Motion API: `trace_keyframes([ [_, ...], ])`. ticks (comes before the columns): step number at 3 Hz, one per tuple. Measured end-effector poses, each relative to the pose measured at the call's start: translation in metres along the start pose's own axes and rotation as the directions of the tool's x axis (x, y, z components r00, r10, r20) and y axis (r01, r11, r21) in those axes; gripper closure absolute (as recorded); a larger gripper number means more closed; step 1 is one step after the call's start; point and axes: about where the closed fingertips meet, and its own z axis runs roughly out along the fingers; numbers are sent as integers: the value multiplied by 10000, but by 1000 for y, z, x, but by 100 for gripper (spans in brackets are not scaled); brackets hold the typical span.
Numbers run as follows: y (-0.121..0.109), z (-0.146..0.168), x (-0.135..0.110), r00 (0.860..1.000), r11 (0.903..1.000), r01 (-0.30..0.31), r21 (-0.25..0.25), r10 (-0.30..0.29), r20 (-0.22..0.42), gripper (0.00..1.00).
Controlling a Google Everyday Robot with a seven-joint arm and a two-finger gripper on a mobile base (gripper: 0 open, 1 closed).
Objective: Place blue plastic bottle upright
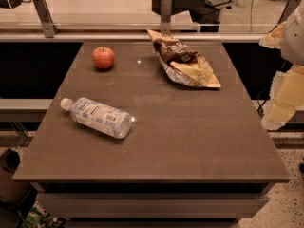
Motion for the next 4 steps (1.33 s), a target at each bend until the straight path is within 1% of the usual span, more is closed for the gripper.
trace_keyframes([
  [1, 0, 0, 0, 10000, 10000, 2, 2, -2, 6, 0],
  [2, -5, -1, -8, 9995, 10000, 76, 12, -76, 292, 0],
  [3, -7, 11, -29, 9965, 9997, 183, -151, -170, 813, 0],
  [4, 0, 17, -54, 9927, 9998, 26, -221, 1, 1210, 0],
])
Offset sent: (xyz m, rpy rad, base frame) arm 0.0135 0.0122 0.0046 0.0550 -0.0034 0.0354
